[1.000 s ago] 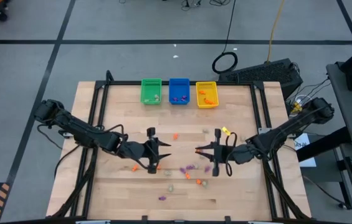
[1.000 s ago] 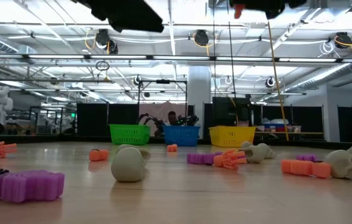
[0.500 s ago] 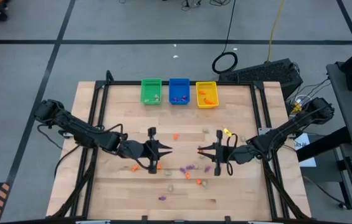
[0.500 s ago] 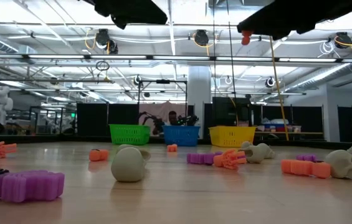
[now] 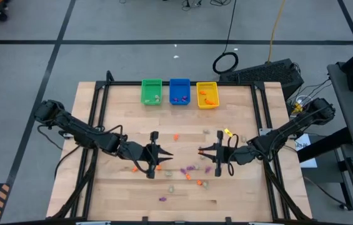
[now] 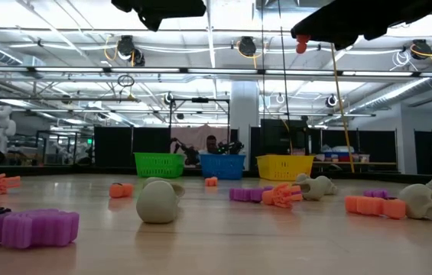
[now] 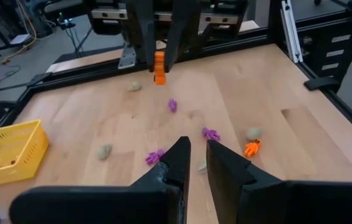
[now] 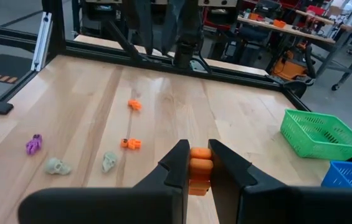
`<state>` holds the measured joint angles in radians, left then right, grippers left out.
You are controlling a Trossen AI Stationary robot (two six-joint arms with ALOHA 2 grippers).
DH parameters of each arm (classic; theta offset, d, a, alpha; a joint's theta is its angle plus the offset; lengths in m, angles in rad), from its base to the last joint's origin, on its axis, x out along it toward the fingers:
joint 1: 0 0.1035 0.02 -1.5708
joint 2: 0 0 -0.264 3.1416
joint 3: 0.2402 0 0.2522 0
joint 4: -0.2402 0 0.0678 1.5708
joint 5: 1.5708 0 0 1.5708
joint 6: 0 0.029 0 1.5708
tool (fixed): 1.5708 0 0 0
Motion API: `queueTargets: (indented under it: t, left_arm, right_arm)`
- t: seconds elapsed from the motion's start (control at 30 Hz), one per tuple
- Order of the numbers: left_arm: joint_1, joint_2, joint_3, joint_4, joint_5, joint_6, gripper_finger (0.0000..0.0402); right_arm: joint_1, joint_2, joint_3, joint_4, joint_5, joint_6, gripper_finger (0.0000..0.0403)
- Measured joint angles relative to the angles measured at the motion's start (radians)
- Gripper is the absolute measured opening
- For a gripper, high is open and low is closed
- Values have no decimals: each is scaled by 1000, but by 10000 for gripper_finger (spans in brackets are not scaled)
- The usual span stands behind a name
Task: Sort Halloween decoration
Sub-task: Put the orange skeleton toy into the yellow bin
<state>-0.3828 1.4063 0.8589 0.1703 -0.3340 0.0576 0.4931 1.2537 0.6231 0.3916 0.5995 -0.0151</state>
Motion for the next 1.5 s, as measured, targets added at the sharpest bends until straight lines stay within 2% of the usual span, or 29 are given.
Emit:
queueTargets:
  t: [0.37,0.63,0.93,1.23,1.5]
  left_arm:
    - [1,0,0,-7,5,-24,52]
    - [1,0,0,-7,8,-24,52]
    - [1,0,0,-7,8,-24,52]
    - [1,0,0,-7,9,-24,52]
    - [1,0,0,-7,-1,-24,52]
  right_arm:
    - [0,0,0,-23,1,-208,34]
    - [0,1,0,-120,2,-493,34]
    - [0,1,0,-120,2,-588,34]
    - [0,1,0,-119,0,-542,34]
    - [0,1,0,-66,-55,-265,34]
